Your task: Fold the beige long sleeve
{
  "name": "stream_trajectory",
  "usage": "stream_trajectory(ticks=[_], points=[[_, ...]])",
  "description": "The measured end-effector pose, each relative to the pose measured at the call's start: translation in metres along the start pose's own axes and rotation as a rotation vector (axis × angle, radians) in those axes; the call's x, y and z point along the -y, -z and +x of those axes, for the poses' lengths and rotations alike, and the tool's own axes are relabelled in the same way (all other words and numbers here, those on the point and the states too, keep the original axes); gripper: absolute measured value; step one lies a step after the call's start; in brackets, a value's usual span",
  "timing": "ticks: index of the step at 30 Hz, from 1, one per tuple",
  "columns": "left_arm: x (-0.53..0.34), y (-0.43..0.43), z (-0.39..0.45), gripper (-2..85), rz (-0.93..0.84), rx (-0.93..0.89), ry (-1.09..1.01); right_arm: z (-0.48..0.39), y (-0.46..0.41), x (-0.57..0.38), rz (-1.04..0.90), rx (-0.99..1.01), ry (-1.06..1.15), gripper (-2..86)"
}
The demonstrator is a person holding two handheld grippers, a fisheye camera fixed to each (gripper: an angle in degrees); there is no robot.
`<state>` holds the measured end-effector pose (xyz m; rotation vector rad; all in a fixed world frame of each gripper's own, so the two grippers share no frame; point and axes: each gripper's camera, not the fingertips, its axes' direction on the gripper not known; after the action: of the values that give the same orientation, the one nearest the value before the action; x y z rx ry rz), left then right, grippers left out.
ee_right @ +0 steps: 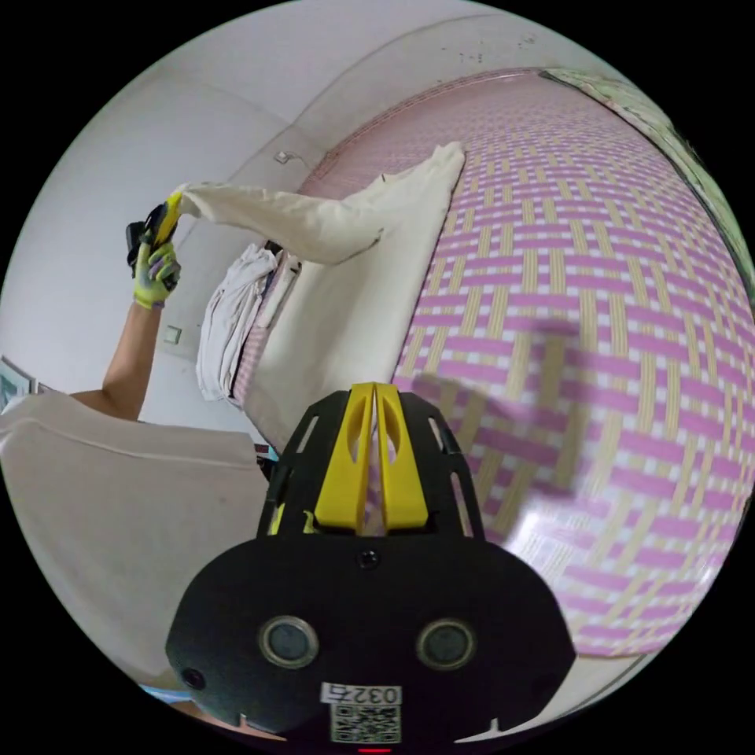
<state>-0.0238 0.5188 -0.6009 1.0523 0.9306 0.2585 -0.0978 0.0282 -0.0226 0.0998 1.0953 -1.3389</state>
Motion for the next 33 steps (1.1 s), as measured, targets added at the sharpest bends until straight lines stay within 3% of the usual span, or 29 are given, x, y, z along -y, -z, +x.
stream_trajectory(ticks=[5, 7, 9, 11, 15, 24, 33], points=[[-0.035, -0.095, 0.128, -1.4, -0.267, -0.189, -0.295, 0.057, 0.006, 0.068, -0.016, 0.072, 0.076, -1.0], [-0.074, -0.153, 0.143, -1.4, -0.437, -0.14, -0.264, 0.075, -0.003, 0.094, -0.034, 0.1, 0.092, -0.9], [-0.132, -0.224, 0.131, -1.2, -0.632, -0.146, -0.105, 0.095, -0.023, 0.13, -0.072, 0.114, 0.105, -0.8], [-0.167, -0.256, 0.122, -1.2, -0.704, -0.155, -0.017, 0.109, -0.039, 0.157, -0.103, 0.145, 0.104, -0.6], [-0.189, -0.263, 0.117, -1.1, -0.657, -0.096, 0.107, 0.133, -0.068, 0.222, -0.141, 0.174, 0.093, 3.1], [-0.176, -0.256, 0.159, -1.0, -0.663, -0.014, 0.071, 0.165, -0.119, 0.381, -0.121, 0.148, 0.031, 6.9], [-0.192, -0.27, 0.165, -1.1, -0.685, 0.024, 0.138, 0.188, -0.154, 0.471, -0.132, 0.078, -0.006, 8.5]])
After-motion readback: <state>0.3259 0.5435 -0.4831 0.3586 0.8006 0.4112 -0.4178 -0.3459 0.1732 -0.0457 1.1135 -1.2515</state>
